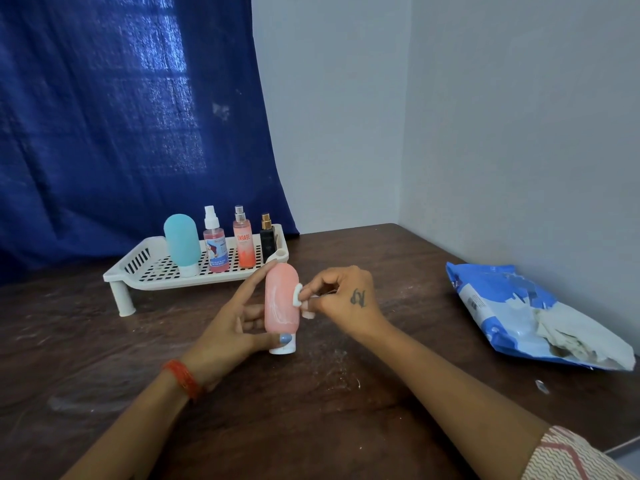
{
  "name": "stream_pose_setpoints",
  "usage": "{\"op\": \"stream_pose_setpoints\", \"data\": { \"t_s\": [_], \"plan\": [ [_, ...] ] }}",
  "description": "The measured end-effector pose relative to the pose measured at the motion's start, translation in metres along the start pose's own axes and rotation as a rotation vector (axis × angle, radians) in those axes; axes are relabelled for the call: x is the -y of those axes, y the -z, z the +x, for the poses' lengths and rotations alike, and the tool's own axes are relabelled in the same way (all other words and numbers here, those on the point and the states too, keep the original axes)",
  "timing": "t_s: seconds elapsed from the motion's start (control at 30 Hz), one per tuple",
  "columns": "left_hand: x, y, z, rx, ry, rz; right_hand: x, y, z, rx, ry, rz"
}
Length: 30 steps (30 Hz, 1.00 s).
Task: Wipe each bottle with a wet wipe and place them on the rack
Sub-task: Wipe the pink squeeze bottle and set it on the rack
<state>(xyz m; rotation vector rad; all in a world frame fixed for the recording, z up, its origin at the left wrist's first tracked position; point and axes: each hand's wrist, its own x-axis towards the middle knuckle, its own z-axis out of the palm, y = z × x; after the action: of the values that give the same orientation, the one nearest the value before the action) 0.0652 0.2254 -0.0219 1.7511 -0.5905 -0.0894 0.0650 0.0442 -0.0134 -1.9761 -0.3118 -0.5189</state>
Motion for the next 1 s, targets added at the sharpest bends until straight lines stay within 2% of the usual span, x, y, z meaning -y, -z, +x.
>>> {"op": "stream_pose_setpoints", "data": {
  "t_s": [0.2,0.37,0.57,0.7,0.83,1.0],
  "plan": [
    [0.0,0.001,0.0,0.002,0.019,-0.003,-0.001,-0.004,0.001,-0.145,0.06,-0.032],
    [-0.001,0.001,-0.001,0.016,0.021,-0.021,0.002,-0.005,-0.003,-0.105,0.234,-0.057],
    [0.001,0.001,0.0,0.009,0.012,-0.004,0.001,0.003,-0.001,0.022,0.048,0.013],
    [0.002,0.001,0.001,0.005,0.018,0.003,-0.001,-0.002,-0.001,-0.095,0.074,-0.048],
    [0.001,0.0,0.001,0.012,-0.001,0.002,0.0,-0.008,0.001,-0.222,0.224,-0.085],
    [0.002,0.001,0.001,0.001,-0.005,0.002,-0.003,-0.01,-0.001,-0.113,0.474,-0.189]
  ]
}}
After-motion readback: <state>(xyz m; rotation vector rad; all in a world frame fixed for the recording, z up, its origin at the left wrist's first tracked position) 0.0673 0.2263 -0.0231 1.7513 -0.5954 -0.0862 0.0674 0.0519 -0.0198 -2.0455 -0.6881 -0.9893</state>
